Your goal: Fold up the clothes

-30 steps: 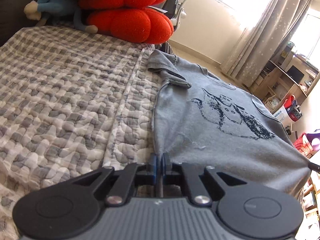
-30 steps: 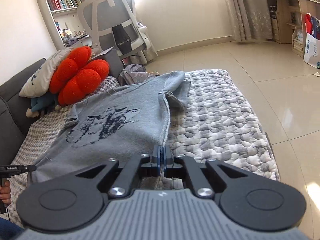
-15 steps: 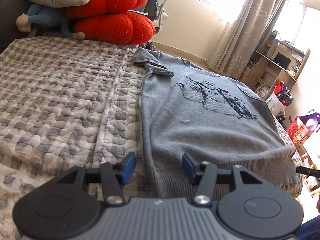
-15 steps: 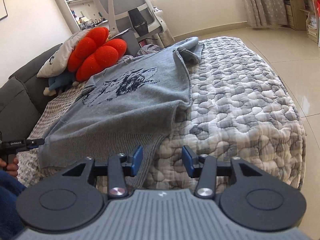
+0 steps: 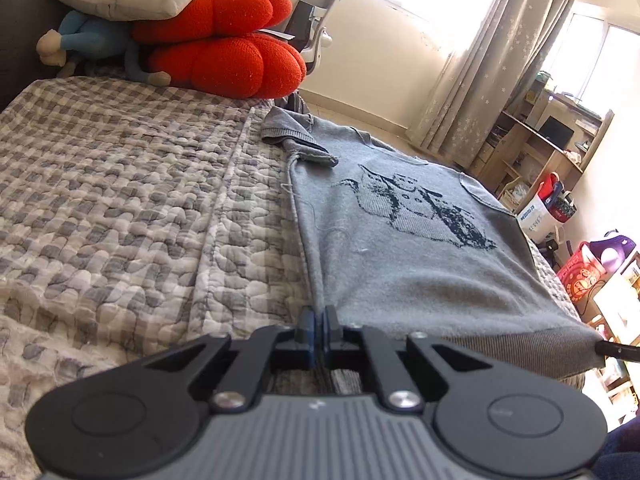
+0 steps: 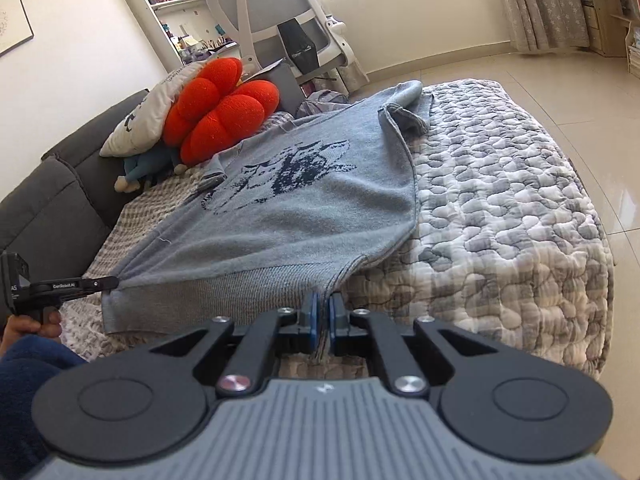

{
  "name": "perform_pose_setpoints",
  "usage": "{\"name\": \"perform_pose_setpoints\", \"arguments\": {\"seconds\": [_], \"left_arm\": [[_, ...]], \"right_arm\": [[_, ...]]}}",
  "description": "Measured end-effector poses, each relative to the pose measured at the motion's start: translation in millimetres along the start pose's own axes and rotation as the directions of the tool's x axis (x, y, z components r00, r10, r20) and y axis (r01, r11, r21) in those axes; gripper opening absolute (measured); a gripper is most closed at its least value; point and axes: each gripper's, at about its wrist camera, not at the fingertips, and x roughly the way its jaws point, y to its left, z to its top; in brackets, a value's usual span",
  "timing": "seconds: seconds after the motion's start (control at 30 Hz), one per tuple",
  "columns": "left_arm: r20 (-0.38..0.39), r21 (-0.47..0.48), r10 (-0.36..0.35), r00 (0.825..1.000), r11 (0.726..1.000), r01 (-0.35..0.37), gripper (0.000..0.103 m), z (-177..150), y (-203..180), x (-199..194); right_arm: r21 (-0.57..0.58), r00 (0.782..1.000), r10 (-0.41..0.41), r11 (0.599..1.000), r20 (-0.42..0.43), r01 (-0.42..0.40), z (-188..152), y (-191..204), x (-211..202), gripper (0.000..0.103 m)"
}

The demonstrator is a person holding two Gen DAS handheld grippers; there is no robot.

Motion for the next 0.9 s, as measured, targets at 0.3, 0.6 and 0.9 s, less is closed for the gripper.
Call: {"name": "perform_pose_setpoints", "arguments": {"seconds": [0.3, 0.6, 0.9], "left_arm": [[-0.053, 0.03, 0.035, 0.998, 0.999, -0.033, 0.004, -17, -1, 17], [-0.037, 0.058, 0.067, 0.997, 0.996, -0.065, 0.01, 11, 6, 8], [-0.007, -0.005, 0.107, 0.994, 0.994, -0.107, 0.049, 83, 9, 52]], "right_arm": [[0.017, 0.998, -0.021, 1.0, -0.051, 0.022, -9, -11, -10, 0.006], [0.097, 0.999, -0.045, 0.994, -0.008, 0.046, 34, -48, 18, 0.018], [0.506, 0.996, 0.03, 0.86, 0.079, -0.066, 110, -121, 88, 0.045]]}}
